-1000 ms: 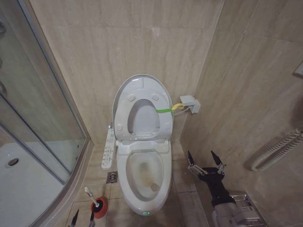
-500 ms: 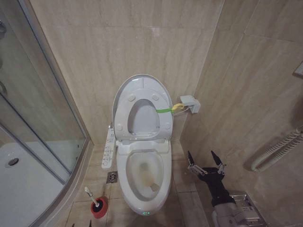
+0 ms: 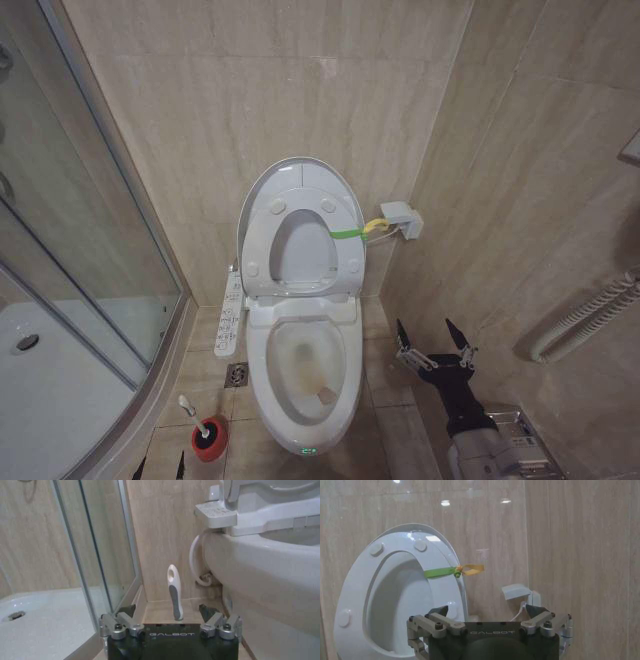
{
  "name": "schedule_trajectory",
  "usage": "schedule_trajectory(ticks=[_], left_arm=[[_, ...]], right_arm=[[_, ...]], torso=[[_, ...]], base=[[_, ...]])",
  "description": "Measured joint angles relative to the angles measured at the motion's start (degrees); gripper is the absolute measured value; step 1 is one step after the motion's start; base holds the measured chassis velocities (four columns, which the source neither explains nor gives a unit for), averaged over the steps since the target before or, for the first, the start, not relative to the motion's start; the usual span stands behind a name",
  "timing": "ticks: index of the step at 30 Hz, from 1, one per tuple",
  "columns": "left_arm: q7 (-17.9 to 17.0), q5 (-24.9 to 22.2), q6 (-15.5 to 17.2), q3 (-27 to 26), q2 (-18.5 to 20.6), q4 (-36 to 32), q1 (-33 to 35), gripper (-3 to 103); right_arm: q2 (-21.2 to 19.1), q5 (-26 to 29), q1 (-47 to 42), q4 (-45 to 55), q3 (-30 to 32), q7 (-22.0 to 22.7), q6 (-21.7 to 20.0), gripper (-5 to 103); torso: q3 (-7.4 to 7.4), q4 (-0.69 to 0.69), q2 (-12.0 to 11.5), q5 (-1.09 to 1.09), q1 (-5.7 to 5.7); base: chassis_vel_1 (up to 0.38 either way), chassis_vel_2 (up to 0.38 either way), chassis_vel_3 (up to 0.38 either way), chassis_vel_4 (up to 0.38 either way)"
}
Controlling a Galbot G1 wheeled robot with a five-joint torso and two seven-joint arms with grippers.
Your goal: Open the toilet lid, clean the toilet bowl with a toilet brush, close the toilet lid, and flush.
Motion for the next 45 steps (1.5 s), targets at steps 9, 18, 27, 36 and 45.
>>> schedule_trajectory(ticks=[9,18,27,36,45], left_arm=[[3.4,-3.2,-1.4,1.2,0.1,1.4,-2.3,84],[4.4,-4.0,-1.8,1.4,1.0,4.7,-5.9,84],[6.3,-5.6,-2.4,1.6,2.1,8.9,-9.4,82],[8.0,-6.5,-2.5,2.1,3.7,13.5,-13.2,82],[10.4,-6.8,-3.2,3.2,5.0,17.2,-16.9,83]], right_arm=[[0.0,0.0,0.0,0.0,0.0,0.0,0.0,100],[0.0,0.0,0.0,0.0,0.0,0.0,0.0,100],[0.0,0.0,0.0,0.0,0.0,0.0,0.0,100],[0.0,0.0,0.0,0.0,0.0,0.0,0.0,100],[0.0,0.0,0.0,0.0,0.0,0.0,0.0,100]], torso=[[0.00,0.00,0.0,0.00,0.00],[0.00,0.00,0.0,0.00,0.00],[0.00,0.00,0.0,0.00,0.00],[0.00,0.00,0.0,0.01,0.00],[0.00,0.00,0.0,0.01,0.00]], base=[[0.000,0.000,0.000,0.000],[0.000,0.000,0.000,0.000],[0.000,0.000,0.000,0.000],[0.000,0.000,0.000,0.000],[0.000,0.000,0.000,0.000]])
